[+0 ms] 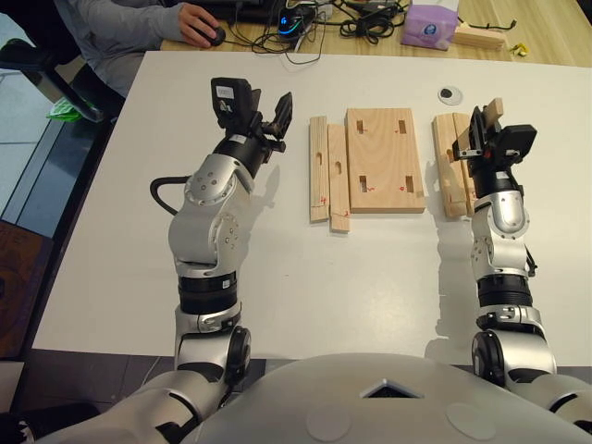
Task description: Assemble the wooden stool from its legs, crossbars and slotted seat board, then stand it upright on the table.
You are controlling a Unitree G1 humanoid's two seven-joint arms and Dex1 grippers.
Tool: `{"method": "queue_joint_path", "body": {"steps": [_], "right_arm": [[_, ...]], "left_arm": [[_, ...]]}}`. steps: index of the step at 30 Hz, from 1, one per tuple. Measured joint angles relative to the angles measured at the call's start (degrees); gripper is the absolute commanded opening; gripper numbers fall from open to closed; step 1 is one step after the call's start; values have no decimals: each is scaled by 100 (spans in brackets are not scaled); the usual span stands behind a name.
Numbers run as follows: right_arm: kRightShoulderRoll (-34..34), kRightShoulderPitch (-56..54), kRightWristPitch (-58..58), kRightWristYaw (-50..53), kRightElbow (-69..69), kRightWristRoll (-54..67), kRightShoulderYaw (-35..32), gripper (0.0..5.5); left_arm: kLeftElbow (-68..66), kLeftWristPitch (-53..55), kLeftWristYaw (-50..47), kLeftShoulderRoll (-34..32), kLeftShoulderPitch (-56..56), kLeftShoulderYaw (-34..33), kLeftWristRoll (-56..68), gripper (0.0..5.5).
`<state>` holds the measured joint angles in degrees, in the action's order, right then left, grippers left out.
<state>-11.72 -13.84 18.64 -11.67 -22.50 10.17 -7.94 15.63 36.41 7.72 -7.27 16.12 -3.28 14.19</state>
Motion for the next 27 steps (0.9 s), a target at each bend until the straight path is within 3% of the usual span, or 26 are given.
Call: {"method": "queue_joint_path", "body": {"steps": [7,21,24,27], "right_arm": [[-366,-277,84,-51,-391,-20,-352,39],[-279,-553,672,4,-1522,-155,-458,39],[-274,-572,539,-142,-1384,348,-753,39],[-551,-486,-360,-908,-711,1691,-1414,39]], "left_arm": [[-28,0,-10,30,1,1,-2,275],[-66,0,-4,34,7,1,-3,275],[-68,0,-2,28,11,-1,-3,275],[-60,0,-36,33,2,-3,-6,275]]}}
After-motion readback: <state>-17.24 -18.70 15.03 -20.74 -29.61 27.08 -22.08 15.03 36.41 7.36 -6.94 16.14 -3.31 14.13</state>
